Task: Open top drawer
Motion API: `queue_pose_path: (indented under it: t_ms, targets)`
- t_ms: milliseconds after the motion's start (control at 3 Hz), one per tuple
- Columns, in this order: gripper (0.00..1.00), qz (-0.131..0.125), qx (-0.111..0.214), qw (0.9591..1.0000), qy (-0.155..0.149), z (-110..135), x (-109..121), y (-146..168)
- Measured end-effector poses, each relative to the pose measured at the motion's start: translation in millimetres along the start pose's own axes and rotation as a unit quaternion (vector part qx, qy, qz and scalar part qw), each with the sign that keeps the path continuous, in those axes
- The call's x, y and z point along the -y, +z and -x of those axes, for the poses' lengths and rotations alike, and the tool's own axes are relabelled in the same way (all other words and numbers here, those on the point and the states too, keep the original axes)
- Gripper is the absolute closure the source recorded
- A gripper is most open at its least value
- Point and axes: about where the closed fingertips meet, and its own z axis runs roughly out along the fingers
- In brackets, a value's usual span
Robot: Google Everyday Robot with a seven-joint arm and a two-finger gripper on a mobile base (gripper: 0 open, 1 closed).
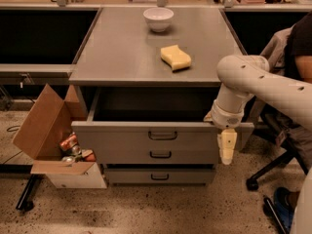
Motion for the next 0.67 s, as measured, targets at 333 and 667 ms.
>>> queue_pose_path:
  t_ms: [333,667]
  targets:
    - [0.03,0.029,0.004,0.9996,-0.006,-9,-34,3]
    - [0.17,0.031,0.008,0.9994,-0.013,-12,-57,-2]
